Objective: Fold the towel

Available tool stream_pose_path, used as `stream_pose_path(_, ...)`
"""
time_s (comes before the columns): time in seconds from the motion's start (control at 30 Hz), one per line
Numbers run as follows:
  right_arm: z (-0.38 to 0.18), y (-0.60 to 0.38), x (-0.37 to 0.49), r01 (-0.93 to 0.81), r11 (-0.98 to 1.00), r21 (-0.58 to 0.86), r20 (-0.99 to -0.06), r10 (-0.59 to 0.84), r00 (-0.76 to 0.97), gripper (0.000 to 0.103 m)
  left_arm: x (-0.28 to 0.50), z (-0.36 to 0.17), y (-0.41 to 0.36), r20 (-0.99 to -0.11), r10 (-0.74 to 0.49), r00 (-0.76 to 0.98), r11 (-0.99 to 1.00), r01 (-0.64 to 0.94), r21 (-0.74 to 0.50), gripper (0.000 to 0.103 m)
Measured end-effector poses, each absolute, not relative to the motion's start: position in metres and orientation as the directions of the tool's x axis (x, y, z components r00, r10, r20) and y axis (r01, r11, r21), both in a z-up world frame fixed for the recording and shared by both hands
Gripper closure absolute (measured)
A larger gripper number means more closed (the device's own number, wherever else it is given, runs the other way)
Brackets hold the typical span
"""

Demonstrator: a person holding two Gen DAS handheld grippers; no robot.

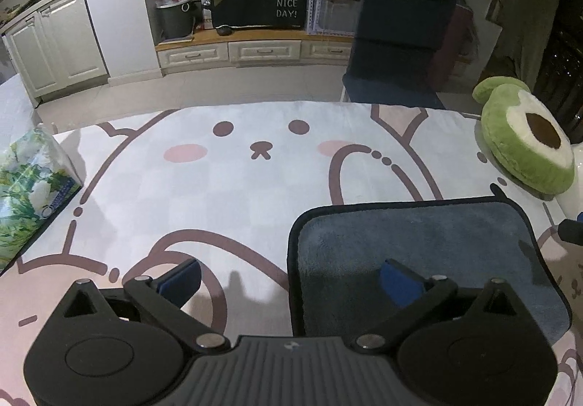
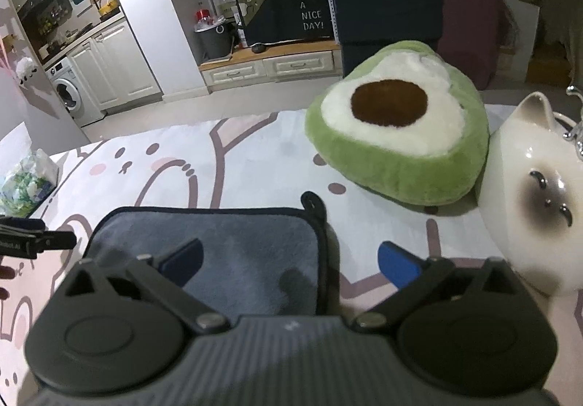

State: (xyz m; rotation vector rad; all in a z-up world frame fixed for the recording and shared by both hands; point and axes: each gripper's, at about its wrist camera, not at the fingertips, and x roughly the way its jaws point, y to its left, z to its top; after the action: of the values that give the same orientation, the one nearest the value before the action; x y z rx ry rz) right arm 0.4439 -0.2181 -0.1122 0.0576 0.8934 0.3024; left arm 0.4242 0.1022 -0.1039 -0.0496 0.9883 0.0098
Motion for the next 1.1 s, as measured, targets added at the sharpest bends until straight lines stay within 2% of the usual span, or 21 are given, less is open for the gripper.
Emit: stream_pose_path(1.1,-0.055,-0.222,0.359,-0.235,0.967,0.099,-0.705,0.235,0.669,0.000,0.334,-0.037,0.068,-0.777,0.017,0.629,0.998,-0.060,-0.027,0.000)
